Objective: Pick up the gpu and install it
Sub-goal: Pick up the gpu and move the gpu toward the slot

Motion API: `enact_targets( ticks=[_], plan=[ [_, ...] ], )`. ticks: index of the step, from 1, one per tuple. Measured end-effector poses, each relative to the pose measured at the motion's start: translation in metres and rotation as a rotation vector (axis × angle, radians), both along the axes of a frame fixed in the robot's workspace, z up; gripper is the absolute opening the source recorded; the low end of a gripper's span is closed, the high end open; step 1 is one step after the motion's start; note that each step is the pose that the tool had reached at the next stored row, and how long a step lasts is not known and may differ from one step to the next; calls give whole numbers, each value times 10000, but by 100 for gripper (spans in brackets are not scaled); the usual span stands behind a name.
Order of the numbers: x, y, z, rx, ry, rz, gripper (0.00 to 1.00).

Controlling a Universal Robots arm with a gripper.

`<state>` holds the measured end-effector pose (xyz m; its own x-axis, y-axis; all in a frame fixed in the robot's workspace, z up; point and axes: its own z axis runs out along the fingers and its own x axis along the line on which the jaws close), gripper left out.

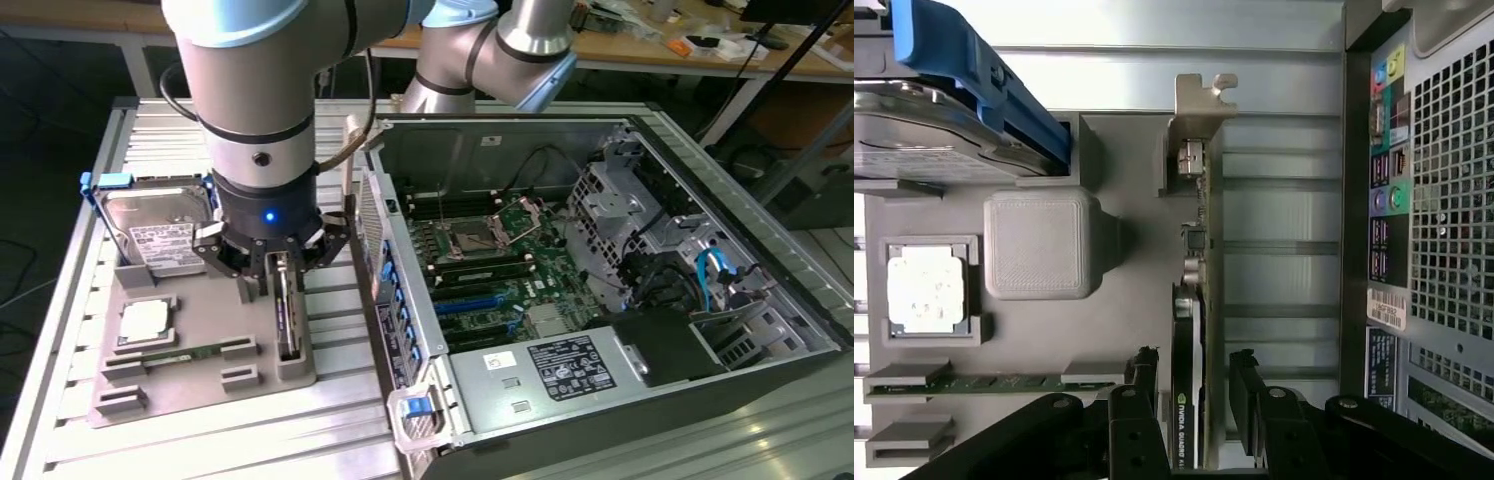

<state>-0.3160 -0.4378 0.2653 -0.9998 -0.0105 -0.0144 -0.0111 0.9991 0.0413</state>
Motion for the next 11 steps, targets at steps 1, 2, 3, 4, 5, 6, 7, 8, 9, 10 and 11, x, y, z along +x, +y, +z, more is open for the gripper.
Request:
enact_targets(
  ticks=[1,2,3,4,5,6,7,8,9,10,11],
  plan=[
    [0,0,-17,0,0,0,42],
    [0,0,-35,0,0,1,42],
    [0,0,-53,0,1,0,42],
    [-1,0,-71,0,0,0,42],
    [-3,0,-87,0,0,1,42],
    [-4,0,-100,0,0,1,42],
    [-4,0,-111,1,0,1,42],
    [-5,1,-114,0,1,0,42],
    [-5,1,-114,-1,2,0,42],
    [-5,1,-114,-1,2,0,42],
    [-5,1,-114,-1,1,0,42]
  ],
)
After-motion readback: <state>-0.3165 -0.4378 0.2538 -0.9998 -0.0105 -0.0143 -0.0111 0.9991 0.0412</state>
